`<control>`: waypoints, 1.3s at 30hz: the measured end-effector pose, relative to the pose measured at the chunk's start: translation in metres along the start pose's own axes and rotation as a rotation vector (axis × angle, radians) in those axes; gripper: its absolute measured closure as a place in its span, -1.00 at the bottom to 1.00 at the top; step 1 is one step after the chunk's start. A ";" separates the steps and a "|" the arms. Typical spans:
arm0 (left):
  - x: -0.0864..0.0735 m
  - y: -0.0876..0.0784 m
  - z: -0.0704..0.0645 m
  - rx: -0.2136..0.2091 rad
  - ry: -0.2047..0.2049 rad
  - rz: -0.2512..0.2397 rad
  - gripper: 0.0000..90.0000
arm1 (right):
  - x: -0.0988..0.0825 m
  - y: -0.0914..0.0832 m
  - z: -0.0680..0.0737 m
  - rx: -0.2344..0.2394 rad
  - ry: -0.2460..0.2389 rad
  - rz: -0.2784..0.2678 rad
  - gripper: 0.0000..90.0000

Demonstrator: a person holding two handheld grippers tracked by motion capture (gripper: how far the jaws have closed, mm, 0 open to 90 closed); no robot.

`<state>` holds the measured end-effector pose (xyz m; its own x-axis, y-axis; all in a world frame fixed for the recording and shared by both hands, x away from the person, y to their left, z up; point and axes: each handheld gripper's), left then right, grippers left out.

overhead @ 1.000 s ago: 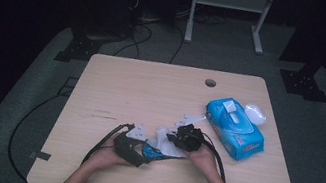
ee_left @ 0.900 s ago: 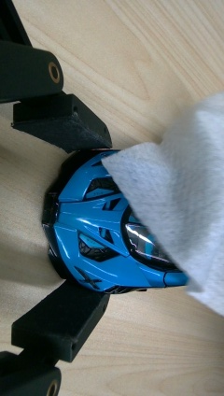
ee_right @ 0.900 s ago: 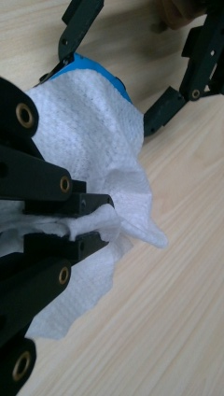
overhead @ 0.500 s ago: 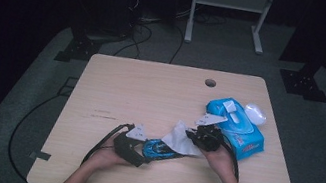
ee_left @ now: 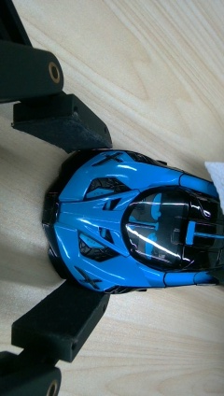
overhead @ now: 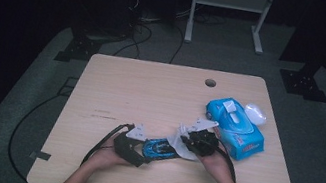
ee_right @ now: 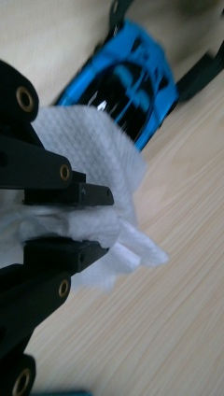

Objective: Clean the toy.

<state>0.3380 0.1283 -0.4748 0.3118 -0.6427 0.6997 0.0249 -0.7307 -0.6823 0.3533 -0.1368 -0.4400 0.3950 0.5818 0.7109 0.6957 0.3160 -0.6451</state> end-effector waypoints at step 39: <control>0.000 0.000 0.000 0.004 0.000 -0.004 -0.46 | -0.007 -0.002 -0.006 0.105 0.037 -0.011 0.83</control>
<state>0.3376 0.1281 -0.4752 0.3115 -0.6401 0.7023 0.0302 -0.7320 -0.6806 0.3532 -0.1459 -0.4421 0.4114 0.5503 0.7266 0.6341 0.3998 -0.6618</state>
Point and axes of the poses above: each handheld gripper's, and its own axes: y roughly forward along the jaws, x roughly out of its top, z roughly to its left, and after that the axes turned 15 degrees about -x, right-handed
